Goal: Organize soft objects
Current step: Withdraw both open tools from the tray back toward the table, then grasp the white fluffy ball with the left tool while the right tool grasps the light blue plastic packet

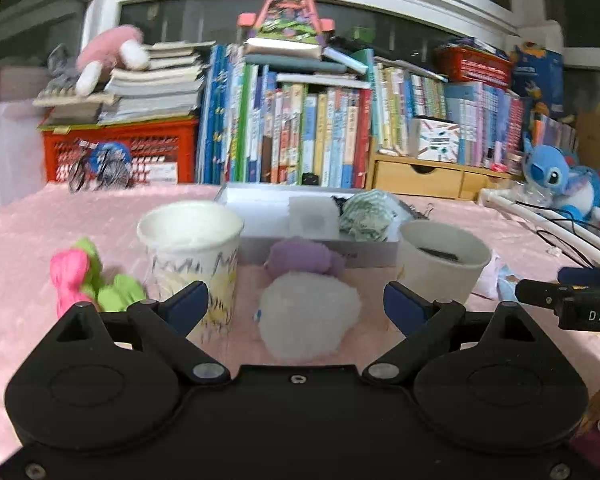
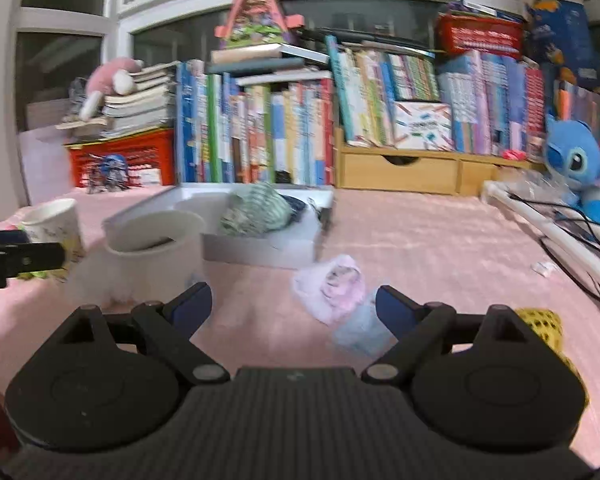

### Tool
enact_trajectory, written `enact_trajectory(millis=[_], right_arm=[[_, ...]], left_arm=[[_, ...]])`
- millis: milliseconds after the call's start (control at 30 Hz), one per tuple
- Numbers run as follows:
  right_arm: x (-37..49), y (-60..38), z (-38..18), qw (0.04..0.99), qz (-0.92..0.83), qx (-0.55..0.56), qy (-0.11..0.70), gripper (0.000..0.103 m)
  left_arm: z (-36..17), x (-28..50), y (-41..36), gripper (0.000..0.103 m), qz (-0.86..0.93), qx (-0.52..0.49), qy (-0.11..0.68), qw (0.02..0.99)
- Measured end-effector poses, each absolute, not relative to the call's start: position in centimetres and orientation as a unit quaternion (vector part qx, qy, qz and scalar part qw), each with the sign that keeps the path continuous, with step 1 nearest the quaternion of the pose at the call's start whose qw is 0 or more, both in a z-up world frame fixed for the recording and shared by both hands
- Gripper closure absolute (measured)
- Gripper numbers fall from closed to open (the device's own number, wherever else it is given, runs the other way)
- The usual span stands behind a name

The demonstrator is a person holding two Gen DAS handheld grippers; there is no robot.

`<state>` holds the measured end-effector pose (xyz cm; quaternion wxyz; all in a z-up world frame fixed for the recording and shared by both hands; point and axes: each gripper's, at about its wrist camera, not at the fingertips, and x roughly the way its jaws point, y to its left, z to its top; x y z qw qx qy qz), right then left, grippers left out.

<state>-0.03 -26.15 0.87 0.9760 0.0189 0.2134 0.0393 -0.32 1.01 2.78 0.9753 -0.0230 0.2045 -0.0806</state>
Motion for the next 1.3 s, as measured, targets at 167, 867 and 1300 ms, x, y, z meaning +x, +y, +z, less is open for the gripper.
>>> enact_trajectory(millis=[167,867,1300], right_arm=[[0.7,-26.8,-0.2,0.973,-0.004,0.019,0.232,0.009],[4.3,-26.8,-2.0,0.954,-0.073,0.009,0.291,0.013],[5.5,-26.7,-2.2,0.949,-0.073,0.015,0.306,0.022]], left_arm=[[1.5,0.4,0.8,0.011,-0.064,-0.02,0.22,0.973],[-0.2,3.8,-1.8,0.013,-0.039,0.01,0.244,0.969],[-1.1,5.1,-2.1,0.019,-0.044,0.006,0.264,0.964]])
